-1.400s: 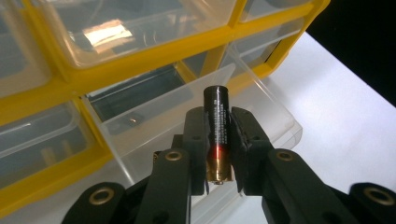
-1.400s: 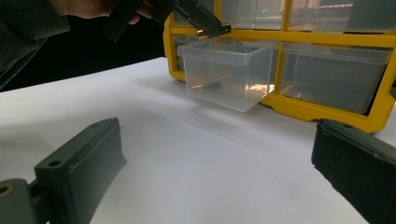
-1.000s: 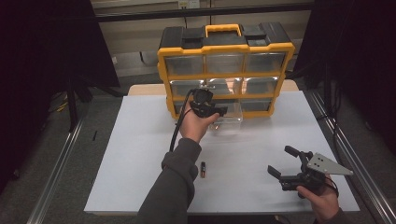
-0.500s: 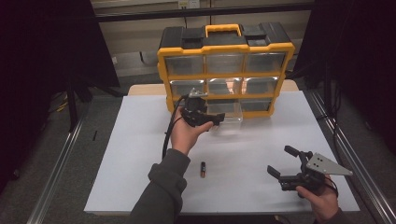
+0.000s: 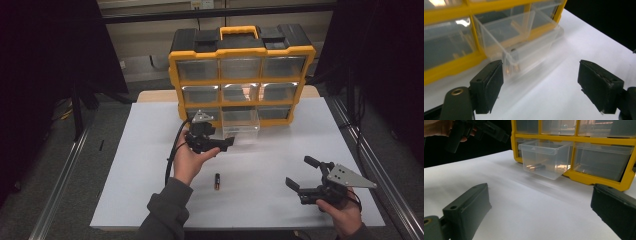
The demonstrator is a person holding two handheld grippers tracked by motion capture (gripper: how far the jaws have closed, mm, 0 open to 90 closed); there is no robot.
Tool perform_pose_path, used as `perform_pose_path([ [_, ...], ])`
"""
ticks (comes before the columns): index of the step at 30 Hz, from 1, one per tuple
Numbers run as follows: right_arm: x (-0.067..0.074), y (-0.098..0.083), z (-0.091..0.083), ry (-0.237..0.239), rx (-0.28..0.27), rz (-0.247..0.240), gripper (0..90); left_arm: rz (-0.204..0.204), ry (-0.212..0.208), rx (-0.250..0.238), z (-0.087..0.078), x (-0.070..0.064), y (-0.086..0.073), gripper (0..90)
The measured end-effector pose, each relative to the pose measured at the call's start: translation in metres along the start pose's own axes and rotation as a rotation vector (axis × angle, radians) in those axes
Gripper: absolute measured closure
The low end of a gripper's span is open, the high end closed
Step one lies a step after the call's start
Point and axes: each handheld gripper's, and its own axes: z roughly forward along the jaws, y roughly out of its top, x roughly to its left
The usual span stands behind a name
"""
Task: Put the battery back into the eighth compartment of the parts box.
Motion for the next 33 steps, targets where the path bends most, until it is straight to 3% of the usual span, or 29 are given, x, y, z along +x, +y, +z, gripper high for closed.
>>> perform_pose_path([
  [2, 0.0, 0.0, 0.0, 0.0, -0.001, -0.002, 1.8, -0.014, -0.006, -0.007, -0.001, 0.0, -0.01, 20.4],
  [22, 0.0, 0.0, 0.0, -0.001, 0.0, 0.008, 1.8, 0.003, -0.037, 0.014, -0.013, 0.0, -0.065, 19.5],
  [31, 0.001, 0.0, 0.001, 0.001, 0.004, 0.002, 1.9, 0.009, -0.033, 0.081, -0.013, -0.004, -0.087, 20.5],
  [33, 0.002, 0.001, 0.002, -0.005, 0.001, 0.008, 1.9, 0.012, -0.036, 0.101, -0.012, -0.007, -0.092, 25.3],
])
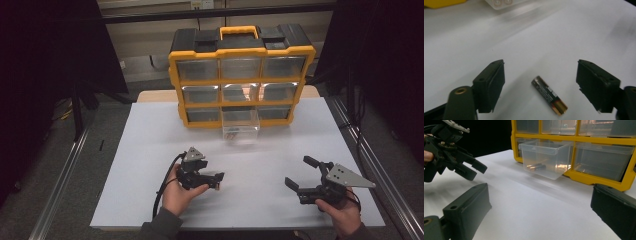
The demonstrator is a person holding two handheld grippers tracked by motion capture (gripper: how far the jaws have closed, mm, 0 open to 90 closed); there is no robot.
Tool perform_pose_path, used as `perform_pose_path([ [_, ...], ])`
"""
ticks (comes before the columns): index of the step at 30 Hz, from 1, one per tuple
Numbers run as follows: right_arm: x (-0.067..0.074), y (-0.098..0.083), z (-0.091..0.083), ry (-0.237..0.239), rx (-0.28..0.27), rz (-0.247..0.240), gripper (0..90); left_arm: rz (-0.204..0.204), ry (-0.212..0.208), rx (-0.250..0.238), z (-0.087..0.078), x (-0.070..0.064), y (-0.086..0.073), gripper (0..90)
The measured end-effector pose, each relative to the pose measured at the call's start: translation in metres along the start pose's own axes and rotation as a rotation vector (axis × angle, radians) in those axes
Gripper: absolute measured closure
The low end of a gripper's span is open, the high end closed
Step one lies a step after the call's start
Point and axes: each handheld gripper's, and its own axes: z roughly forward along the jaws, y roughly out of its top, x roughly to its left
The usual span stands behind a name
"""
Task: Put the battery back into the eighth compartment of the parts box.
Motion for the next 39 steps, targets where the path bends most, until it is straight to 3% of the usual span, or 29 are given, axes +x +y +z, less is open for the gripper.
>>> perform_pose_path([
  [3, 0.001, 0.001, 0.0, 0.001, -0.002, -0.009, 1.9, 0.011, 0.017, 0.035, 0.001, -0.004, -0.003, 35.9],
  [5, 0.0, 0.0, 0.0, 0.007, 0.0, -0.015, 1.9, 0.006, 0.022, 0.057, 0.001, -0.006, -0.004, 37.5],
  [7, 0.0, 0.001, 0.0, 0.011, 0.0, -0.019, 1.9, 0.003, 0.026, 0.069, 0.004, -0.008, -0.005, 48.3],
  [13, 0.0, 0.001, 0.0, 0.011, -0.001, -0.015, 2.0, 0.016, 0.038, 0.146, 0.01, -0.013, -0.01, 61.1],
  [20, 0.001, 0.001, 0.0, 0.013, 0.003, -0.011, 2.0, 0.029, 0.101, 0.142, 0.011, -0.014, -0.011, 76.3],
  [23, 0.001, 0.001, 0.0, 0.011, 0.001, -0.013, 2.0, -0.022, 0.11, 0.139, 0.012, -0.016, -0.009, 77.1],
  [30, 0.001, 0.001, 0.001, 0.022, 0.005, -0.027, 2.0, -0.034, 0.107, 0.152, 0.012, -0.015, -0.007, 77.3],
  [31, 0.001, 0.001, 0.001, 0.021, 0.005, -0.027, 2.0, -0.056, 0.103, 0.152, 0.013, -0.014, -0.006, 77.3],
  [37, 0.001, 0.001, 0.001, 0.019, 0.004, -0.019, 2.1, -0.09, 0.061, 0.174, 0.01, -0.006, -0.003, 77.4],
  [39, 0.001, 0.001, 0.001, 0.021, 0.004, -0.024, 2.1, -0.099, 0.064, 0.152, 0.01, -0.005, -0.002, 77.4],
])
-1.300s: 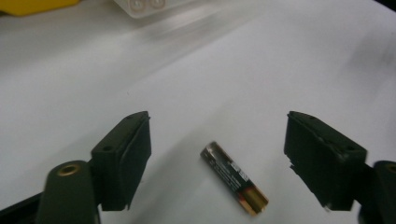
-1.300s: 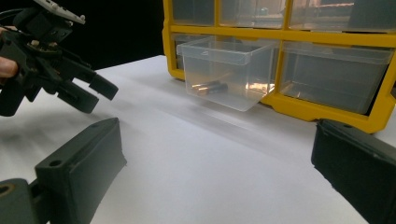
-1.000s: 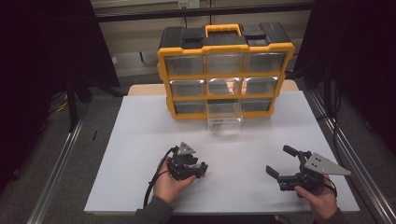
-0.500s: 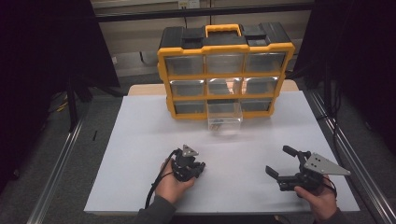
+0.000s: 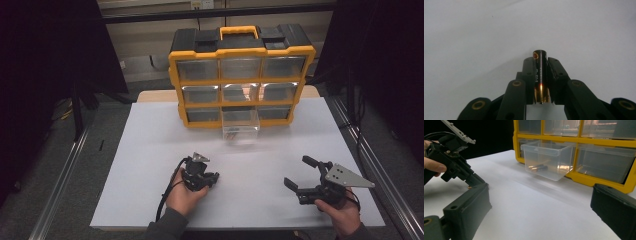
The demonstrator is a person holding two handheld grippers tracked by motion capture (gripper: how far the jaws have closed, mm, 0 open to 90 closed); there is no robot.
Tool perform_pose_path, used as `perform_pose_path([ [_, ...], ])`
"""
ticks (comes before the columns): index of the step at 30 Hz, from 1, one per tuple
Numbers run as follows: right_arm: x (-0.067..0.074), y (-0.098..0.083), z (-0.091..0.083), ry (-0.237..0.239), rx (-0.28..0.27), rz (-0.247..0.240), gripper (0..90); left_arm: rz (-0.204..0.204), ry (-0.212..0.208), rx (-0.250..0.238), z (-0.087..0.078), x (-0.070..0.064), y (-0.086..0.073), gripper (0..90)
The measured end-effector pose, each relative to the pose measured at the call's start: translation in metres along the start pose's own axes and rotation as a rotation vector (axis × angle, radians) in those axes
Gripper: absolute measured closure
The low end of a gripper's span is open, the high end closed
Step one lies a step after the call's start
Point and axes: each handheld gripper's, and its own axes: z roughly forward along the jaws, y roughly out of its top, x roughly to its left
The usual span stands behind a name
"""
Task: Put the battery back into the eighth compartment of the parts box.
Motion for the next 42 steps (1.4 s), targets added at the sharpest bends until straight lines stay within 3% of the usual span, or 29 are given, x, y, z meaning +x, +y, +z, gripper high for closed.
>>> perform_pose_path([
  [4, 0.0, 0.0, 0.0, 0.001, 0.0, -0.003, 2.1, -0.01, 0.002, -0.019, -0.005, 0.0, 0.008, 77.4],
  [5, 0.0, 0.0, 0.0, -0.002, -0.001, 0.001, 2.1, -0.028, -0.02, -0.04, -0.007, 0.001, 0.013, 77.3],
  [9, -0.001, 0.0, 0.0, 0.001, 0.001, -0.007, 2.1, -0.033, -0.046, -0.047, -0.009, 0.002, 0.021, 77.4],
  [14, -0.001, -0.001, 0.0, -0.009, 0.002, 0.005, 2.0, -0.04, -0.048, -0.061, -0.012, 0.002, 0.031, 77.4],
  [15, -0.001, -0.001, 0.0, -0.01, -0.002, 0.003, 2.0, -0.048, -0.069, -0.073, -0.013, 0.003, 0.034, 77.4],
  [22, -0.001, 0.0, 0.0, -0.012, -0.004, 0.004, 2.0, -0.053, -0.091, -0.096, -0.016, 0.001, 0.053, 77.4],
  [25, -0.001, 0.0, 0.0, -0.012, -0.003, 0.006, 2.0, -0.043, -0.083, -0.085, -0.018, 0.001, 0.058, 77.3],
  [34, -0.001, -0.001, 0.0, -0.011, -0.003, 0.007, 1.9, -0.081, -0.088, -0.111, -0.021, 0.004, 0.073, 77.4],
  [42, -0.001, 0.0, -0.001, -0.016, -0.009, 0.016, 2.0, -0.072, -0.082, -0.12, -0.025, 0.005, 0.089, 77.4],
])
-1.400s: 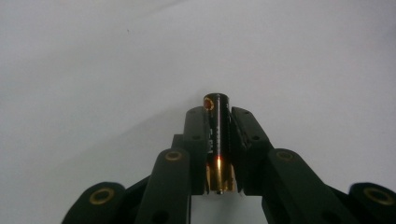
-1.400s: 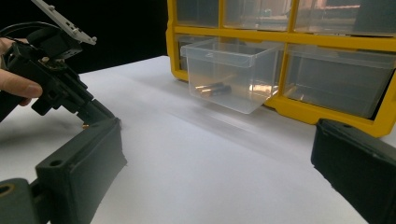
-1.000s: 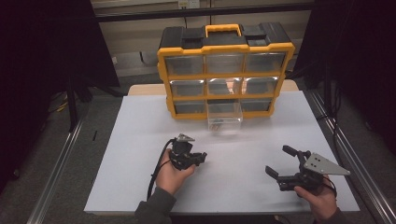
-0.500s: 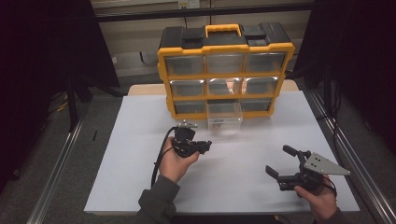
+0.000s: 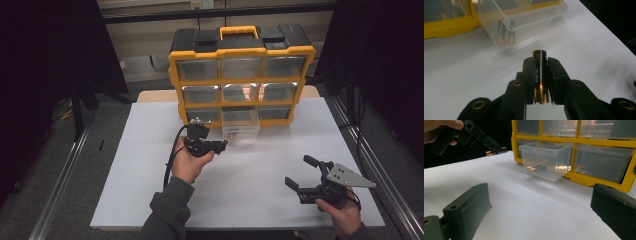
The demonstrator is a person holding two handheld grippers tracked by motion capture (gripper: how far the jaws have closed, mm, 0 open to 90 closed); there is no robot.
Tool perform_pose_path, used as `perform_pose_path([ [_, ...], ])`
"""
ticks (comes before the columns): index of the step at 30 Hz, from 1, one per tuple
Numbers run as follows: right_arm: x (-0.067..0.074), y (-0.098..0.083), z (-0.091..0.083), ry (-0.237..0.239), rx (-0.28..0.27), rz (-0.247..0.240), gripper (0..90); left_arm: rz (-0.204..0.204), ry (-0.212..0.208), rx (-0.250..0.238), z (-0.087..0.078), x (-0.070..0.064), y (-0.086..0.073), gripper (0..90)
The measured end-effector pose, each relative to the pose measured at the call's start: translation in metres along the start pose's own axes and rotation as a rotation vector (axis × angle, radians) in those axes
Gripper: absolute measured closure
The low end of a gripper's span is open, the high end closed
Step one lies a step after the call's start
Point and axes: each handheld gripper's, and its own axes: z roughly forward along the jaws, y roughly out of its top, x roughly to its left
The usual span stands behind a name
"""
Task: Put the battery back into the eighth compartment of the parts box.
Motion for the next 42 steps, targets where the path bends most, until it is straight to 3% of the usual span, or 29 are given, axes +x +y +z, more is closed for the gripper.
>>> perform_pose_path([
  [14, 0.0, 0.0, 0.0, 0.0, -0.002, -0.006, 2.0, 0.006, 0.007, -0.015, -0.002, -0.003, 0.023, 77.4],
  [38, -0.002, 0.001, -0.002, 0.001, -0.02, 0.006, 1.6, -0.006, 0.0, -0.038, 0.0, -0.002, 0.045, 77.4],
  [39, -0.002, 0.001, -0.002, 0.004, -0.02, 0.005, 1.6, 0.012, 0.009, -0.028, 0.0, -0.003, 0.048, 77.4],
  [42, -0.002, 0.001, -0.002, 0.005, -0.019, 0.004, 1.6, 0.014, 0.007, -0.028, 0.001, -0.004, 0.051, 77.4],
])
